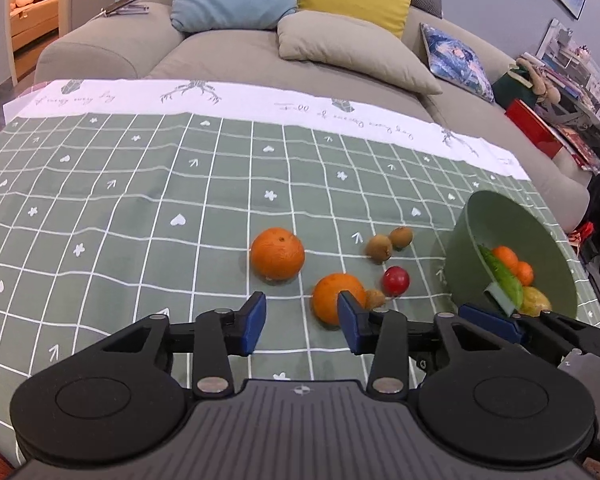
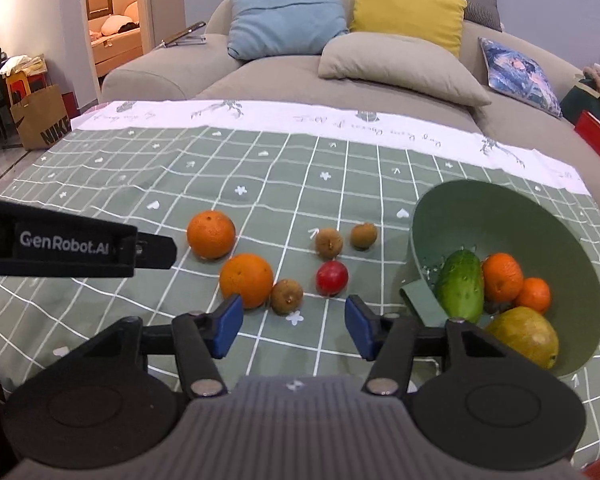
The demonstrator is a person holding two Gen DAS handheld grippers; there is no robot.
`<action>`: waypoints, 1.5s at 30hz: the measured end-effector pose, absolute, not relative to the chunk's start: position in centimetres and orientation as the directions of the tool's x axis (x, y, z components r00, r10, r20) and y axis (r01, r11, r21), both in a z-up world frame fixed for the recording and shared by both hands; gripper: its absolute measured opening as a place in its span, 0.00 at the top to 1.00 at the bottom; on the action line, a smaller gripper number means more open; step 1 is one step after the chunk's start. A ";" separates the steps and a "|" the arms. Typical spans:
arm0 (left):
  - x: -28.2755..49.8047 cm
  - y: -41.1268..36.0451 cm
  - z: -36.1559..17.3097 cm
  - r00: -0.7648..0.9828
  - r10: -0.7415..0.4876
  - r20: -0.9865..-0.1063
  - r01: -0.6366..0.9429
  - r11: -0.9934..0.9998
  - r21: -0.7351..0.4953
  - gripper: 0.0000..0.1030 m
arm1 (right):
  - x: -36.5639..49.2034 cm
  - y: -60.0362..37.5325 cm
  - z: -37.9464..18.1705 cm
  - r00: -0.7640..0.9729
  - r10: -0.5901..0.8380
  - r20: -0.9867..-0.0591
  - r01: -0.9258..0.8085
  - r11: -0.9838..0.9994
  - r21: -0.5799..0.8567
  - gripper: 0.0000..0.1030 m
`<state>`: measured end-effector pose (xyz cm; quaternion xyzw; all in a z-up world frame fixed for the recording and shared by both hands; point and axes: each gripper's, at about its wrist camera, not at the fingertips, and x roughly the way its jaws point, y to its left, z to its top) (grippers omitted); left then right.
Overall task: Organize fruits
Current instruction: 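Grasp a brown kiwi with the right tool while the left tool grasps an orange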
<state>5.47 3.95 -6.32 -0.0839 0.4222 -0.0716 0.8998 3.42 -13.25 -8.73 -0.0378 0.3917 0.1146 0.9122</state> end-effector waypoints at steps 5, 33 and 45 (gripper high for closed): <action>6.6 4.0 -7.7 0.596 -0.211 -0.775 0.052 0.973 -0.224 0.56 | 4.7 -13.3 -10.0 0.649 0.185 -0.738 -0.234 0.971 0.038 0.54; 12.3 1.3 -11.2 0.456 -0.308 -0.835 0.089 0.949 -0.302 0.52 | 8.5 -12.4 -13.8 0.594 0.253 -0.763 -0.370 0.929 0.020 0.75; 11.3 2.5 -10.7 0.477 -0.307 -0.824 0.052 0.945 -0.322 0.54 | 7.7 -12.5 -13.3 0.586 0.262 -0.767 -0.382 0.924 0.023 0.79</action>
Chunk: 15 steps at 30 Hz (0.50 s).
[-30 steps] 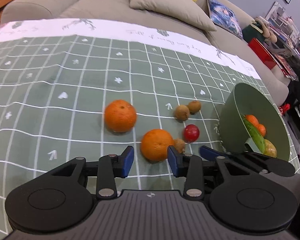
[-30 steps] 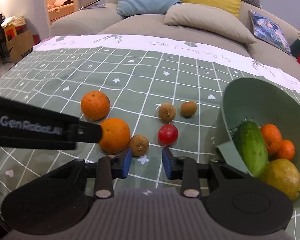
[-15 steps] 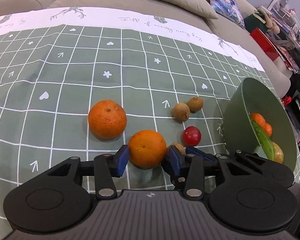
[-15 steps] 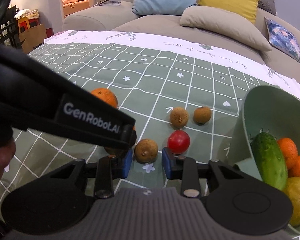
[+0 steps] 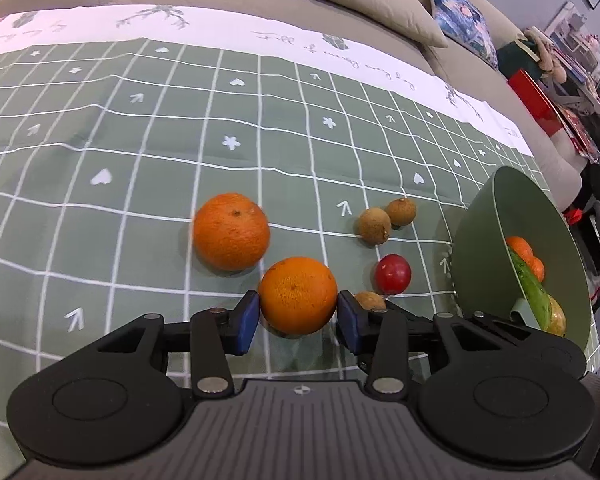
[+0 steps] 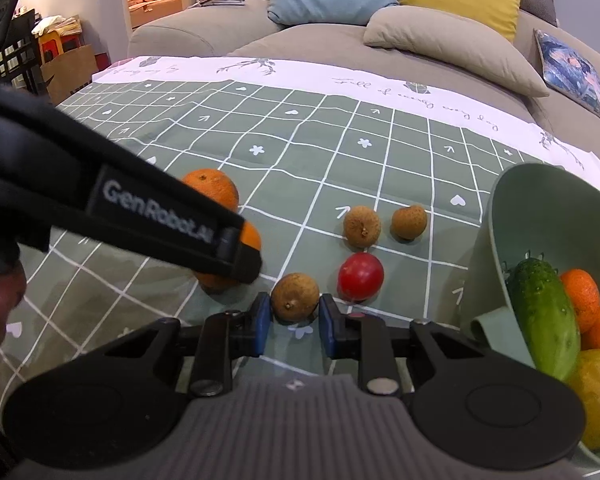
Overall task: Organize fruits
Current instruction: 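Grasp a brown kiwi with the right tool while the left tool grasps an orange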
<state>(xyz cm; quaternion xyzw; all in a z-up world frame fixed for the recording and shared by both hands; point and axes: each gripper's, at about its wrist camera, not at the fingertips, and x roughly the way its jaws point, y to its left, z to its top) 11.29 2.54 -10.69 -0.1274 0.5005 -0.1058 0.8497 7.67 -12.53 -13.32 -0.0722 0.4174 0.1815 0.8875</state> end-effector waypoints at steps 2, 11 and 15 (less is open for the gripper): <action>11.0 2.9 -10.4 0.474 -0.308 -0.825 0.035 0.943 -0.332 0.54 | 7.3 -12.4 -12.9 0.584 0.268 -0.766 -0.394 0.919 0.021 0.79; 9.0 3.5 -8.1 0.514 -0.335 -0.790 0.017 0.924 -0.381 0.54 | 5.0 -12.6 -9.8 0.600 0.318 -0.734 -0.437 0.899 0.032 0.79; 8.5 2.7 -6.4 0.533 -0.356 -0.767 0.045 0.918 -0.394 0.54 | 4.1 -13.7 -7.9 0.616 0.327 -0.717 -0.428 0.903 0.044 0.79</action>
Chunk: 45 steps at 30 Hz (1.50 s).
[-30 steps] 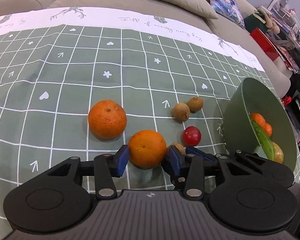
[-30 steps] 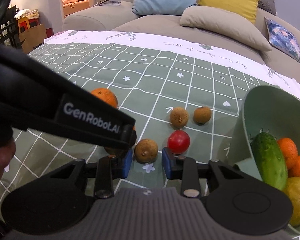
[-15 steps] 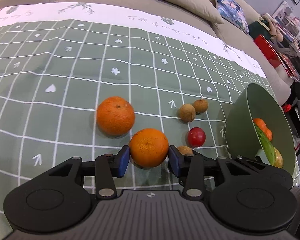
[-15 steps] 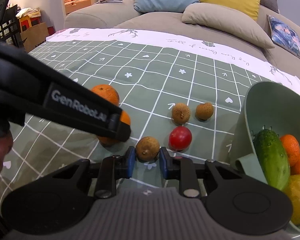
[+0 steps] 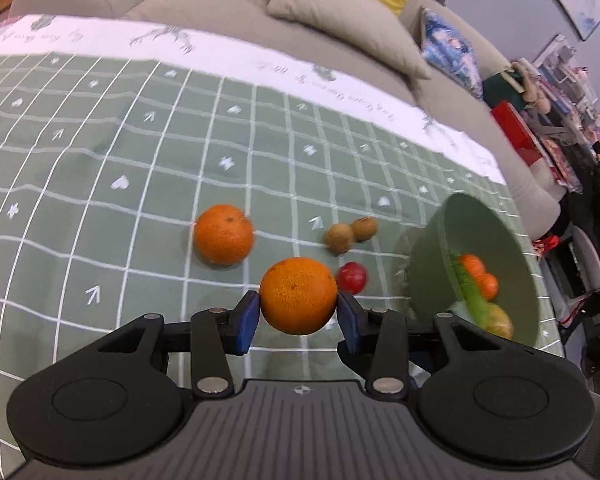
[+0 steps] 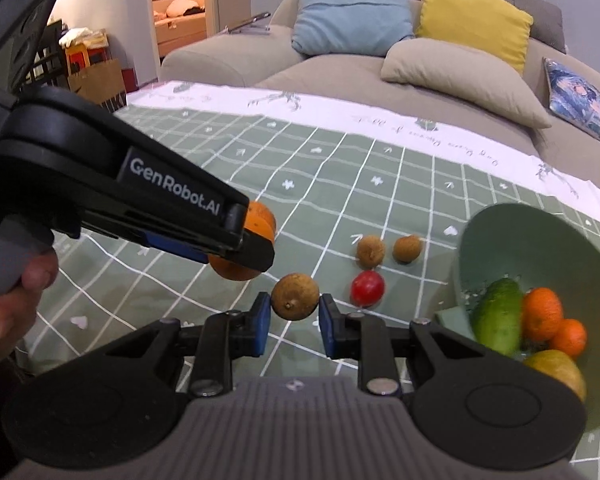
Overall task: Organize fruits
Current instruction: 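Grasp a brown kiwi with the right tool while the left tool grasps an orange, then carry the kiwi and orange into the colander and open both tools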
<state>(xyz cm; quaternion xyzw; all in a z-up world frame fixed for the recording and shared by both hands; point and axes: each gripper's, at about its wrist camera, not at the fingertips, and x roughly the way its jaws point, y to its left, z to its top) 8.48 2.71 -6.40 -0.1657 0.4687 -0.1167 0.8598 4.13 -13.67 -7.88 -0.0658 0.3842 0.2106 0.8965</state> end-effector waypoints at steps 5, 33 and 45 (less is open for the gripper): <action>8.2 0.8 -4.2 0.557 -0.381 -0.738 0.100 0.913 -0.396 0.54 | 3.4 -16.3 -5.2 0.661 0.305 -0.686 -0.386 0.922 0.037 0.79; 14.1 -15.4 -3.6 0.420 -0.379 -0.825 0.400 0.893 -0.207 0.54 | 9.6 -31.5 -5.5 0.696 0.074 -0.714 -0.132 0.991 -0.027 0.79; 17.4 -16.7 -5.8 0.348 -0.340 -0.874 0.368 0.907 -0.206 0.54 | 13.8 -32.5 -7.9 0.651 0.062 -0.757 -0.155 0.987 -0.052 0.79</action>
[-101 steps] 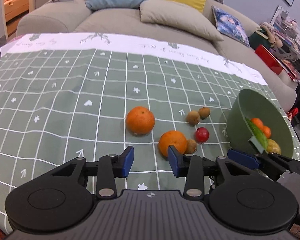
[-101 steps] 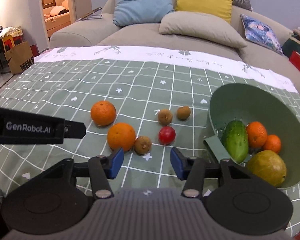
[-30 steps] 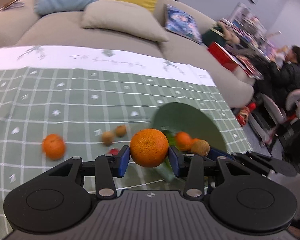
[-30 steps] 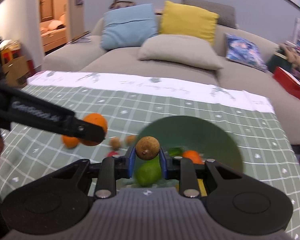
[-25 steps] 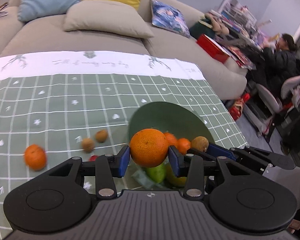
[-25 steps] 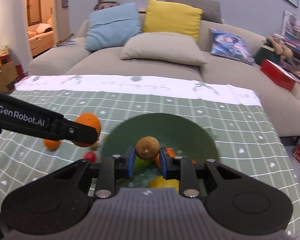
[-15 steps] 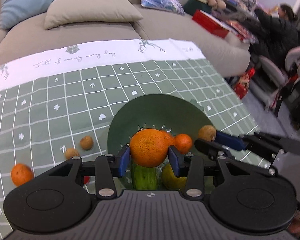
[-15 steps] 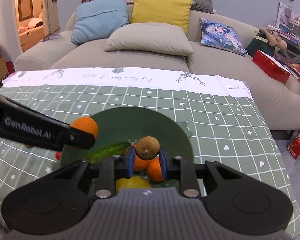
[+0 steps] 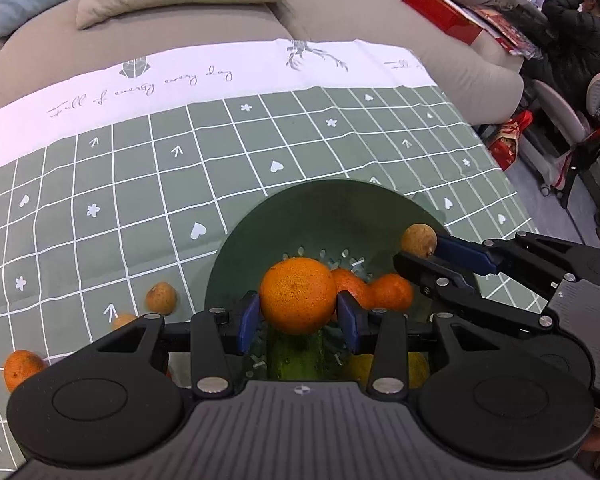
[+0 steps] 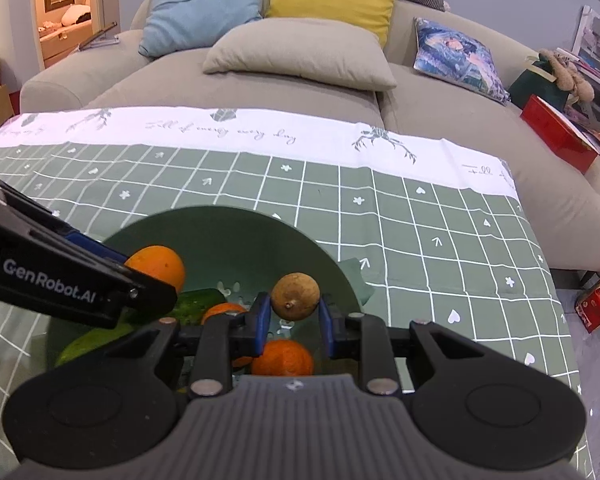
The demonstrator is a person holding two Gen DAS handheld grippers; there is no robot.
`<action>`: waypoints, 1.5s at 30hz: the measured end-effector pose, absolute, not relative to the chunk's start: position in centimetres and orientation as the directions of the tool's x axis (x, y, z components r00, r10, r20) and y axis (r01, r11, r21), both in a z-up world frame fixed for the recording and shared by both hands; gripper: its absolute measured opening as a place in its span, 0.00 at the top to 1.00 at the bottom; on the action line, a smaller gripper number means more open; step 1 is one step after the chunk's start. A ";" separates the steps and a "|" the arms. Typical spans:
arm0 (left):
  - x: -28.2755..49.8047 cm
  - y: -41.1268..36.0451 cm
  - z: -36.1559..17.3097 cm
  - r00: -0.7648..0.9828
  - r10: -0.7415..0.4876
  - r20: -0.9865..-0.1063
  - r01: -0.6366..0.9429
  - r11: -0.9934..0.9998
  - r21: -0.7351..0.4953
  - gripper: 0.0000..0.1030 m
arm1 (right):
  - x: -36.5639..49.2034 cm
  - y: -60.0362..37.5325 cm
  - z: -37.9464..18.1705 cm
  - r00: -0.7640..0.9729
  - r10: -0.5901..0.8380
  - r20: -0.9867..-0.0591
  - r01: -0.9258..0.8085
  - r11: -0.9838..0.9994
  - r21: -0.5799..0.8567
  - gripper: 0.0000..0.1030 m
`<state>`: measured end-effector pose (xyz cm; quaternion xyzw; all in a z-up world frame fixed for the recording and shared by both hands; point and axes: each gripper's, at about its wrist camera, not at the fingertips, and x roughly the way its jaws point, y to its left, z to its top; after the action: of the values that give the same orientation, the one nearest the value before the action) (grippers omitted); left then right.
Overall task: Organize fruits
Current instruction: 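Carry the kiwi and orange into the colander and open both tools, then lift both tools out of the colander toward the remaining fruit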
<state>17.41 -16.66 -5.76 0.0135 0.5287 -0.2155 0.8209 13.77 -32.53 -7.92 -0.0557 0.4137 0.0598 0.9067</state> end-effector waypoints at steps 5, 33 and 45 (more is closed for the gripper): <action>18.4 -16.9 -6.2 0.343 -0.337 -0.877 0.359 0.909 -0.210 0.54 | 14.7 -32.3 -9.3 0.633 0.054 -0.772 -0.152 0.987 -0.056 0.79; 19.2 -15.8 -5.0 0.347 -0.357 -0.867 0.361 0.904 -0.228 0.42 | 15.3 -30.6 -9.2 0.576 -0.002 -0.817 -0.189 0.972 -0.136 0.41; 15.1 -11.3 -0.8 0.460 -0.325 -0.826 0.346 0.923 -0.170 0.42 | 12.6 -29.0 -4.7 0.604 0.040 -0.796 -0.141 0.988 -0.057 0.29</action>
<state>15.11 -11.28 -0.80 0.0110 0.4811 -0.1961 0.8544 12.60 -29.04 -4.74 -0.0572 0.4420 0.0506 0.8938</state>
